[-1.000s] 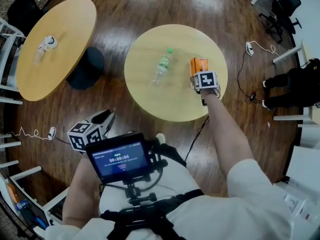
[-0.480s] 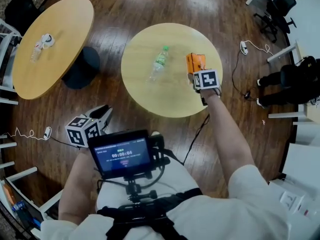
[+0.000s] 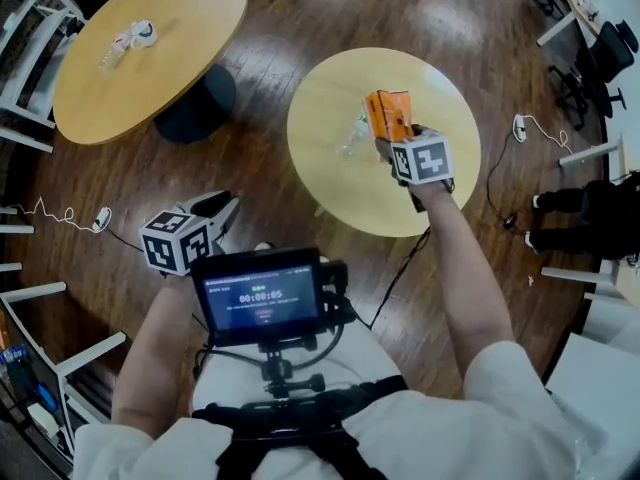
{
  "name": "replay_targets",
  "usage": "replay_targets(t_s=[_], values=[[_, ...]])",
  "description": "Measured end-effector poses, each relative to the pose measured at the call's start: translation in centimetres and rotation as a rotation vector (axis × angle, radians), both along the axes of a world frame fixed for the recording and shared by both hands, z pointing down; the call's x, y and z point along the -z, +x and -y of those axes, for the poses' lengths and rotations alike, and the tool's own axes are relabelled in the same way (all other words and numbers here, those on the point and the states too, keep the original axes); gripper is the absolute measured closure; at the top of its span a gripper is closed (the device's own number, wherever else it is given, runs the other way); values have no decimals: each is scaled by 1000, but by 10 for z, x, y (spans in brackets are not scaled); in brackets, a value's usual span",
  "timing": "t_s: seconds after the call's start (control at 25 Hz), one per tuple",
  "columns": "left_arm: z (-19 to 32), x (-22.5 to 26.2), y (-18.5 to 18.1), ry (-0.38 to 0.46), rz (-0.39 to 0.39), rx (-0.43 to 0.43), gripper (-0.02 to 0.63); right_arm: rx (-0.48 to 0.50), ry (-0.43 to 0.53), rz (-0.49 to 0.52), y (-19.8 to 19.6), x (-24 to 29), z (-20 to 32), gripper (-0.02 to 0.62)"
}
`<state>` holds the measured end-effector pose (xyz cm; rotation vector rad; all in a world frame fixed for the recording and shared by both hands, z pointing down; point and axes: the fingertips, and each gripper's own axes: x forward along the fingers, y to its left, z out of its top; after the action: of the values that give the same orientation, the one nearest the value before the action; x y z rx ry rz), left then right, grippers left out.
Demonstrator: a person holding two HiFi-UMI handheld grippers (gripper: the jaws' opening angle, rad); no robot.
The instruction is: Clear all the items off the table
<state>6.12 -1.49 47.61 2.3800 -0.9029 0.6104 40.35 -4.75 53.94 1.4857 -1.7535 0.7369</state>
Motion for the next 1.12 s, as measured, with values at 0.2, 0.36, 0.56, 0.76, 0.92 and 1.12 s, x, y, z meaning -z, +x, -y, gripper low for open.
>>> replay_targets(t_s=[0.2, 0.36, 0.56, 0.76, 0.92, 1.12], values=[[-1, -1, -15, 12, -7, 61, 518, 110, 16, 2, -38, 13, 26, 249], [9, -5, -54, 17, -43, 100, 518, 180, 12, -20, -94, 22, 45, 249], [59, 1, -151, 39, -84, 122, 518, 235, -4, -53, -204, 34, 98, 249], [88, 0, -237, 49, -70, 143, 518, 272, -27, -63, -288, 30, 137, 249], [114, 5, -291, 71, -44, 146, 518, 287, -25, -53, -346, 31, 178, 249], [139, 5, -332, 68, -50, 189, 518, 341, -64, -54, -406, 17, 216, 249]])
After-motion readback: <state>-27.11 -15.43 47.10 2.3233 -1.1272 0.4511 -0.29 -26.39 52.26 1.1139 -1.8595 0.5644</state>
